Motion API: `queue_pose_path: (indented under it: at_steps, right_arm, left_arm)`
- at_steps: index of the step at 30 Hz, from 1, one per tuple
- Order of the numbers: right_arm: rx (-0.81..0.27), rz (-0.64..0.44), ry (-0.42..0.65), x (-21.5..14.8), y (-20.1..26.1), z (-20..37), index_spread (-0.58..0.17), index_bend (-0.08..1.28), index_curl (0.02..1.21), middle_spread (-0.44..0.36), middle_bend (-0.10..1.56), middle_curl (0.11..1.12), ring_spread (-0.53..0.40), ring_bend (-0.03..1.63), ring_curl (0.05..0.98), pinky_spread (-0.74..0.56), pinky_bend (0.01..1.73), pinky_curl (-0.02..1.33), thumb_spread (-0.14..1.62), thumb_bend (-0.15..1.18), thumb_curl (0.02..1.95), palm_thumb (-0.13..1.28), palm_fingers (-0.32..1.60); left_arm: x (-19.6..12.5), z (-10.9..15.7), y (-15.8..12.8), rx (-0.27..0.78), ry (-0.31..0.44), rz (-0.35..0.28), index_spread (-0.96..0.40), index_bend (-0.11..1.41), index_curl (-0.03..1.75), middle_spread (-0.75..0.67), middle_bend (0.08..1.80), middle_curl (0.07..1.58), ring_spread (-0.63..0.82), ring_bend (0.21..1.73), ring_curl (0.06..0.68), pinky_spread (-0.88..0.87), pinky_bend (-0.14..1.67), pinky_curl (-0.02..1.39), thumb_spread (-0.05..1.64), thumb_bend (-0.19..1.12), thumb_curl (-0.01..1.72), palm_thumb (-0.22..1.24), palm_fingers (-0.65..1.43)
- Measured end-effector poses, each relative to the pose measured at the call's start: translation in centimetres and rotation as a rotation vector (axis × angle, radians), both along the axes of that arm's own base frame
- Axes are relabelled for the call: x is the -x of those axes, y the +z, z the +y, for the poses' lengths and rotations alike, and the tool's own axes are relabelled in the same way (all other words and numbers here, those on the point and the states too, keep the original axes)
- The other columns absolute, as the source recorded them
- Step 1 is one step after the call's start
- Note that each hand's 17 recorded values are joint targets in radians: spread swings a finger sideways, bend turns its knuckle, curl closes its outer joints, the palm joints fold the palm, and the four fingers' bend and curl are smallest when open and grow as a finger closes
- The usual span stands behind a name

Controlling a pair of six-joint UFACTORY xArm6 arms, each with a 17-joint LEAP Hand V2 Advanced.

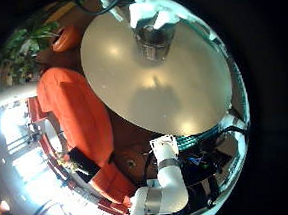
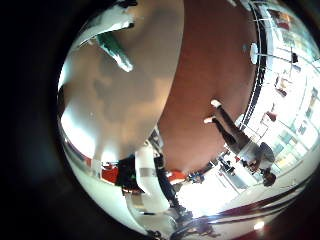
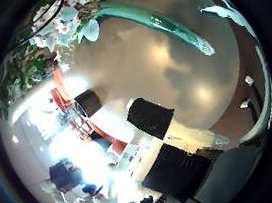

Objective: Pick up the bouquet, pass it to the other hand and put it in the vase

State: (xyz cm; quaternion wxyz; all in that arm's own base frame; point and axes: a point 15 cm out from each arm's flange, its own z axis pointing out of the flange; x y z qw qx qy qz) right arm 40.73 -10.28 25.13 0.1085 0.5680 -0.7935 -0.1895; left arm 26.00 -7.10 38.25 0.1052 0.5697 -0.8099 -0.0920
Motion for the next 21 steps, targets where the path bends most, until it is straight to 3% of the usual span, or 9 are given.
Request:
queue_pose_path:
  at_steps: [10,21]
  right_arm:
    - [0.019,0.067,-0.038,-3.1,-4.7,0.1,-0.248,0.25,0.41,-0.095,0.56,0.49,-0.213,1.02,0.322,-0.09,0.83,0.02,1.1,-0.02,0.33,0.36,0.43]
    - [0.042,0.045,-0.081,-5.1,-7.1,-0.9,-0.248,0.23,0.44,-0.083,0.55,0.5,-0.208,1.02,0.333,-0.05,0.82,0.0,1.11,-0.02,0.33,0.37,0.44]
  left_arm:
    - [0.4,1.8,0.9,-0.032,-0.008,-0.017,-0.05,0.19,0.44,0.26,0.18,0.31,0.47,0.45,0.179,0.47,0.19,0.3,1.16,-0.02,0.29,0.27,0.28]
    - [0.7,2.3,1.3,-0.034,-0.004,-0.024,-0.05,0.2,0.44,0.26,0.18,0.31,0.47,0.44,0.178,0.46,0.19,0.3,1.16,-0.02,0.29,0.27,0.28]
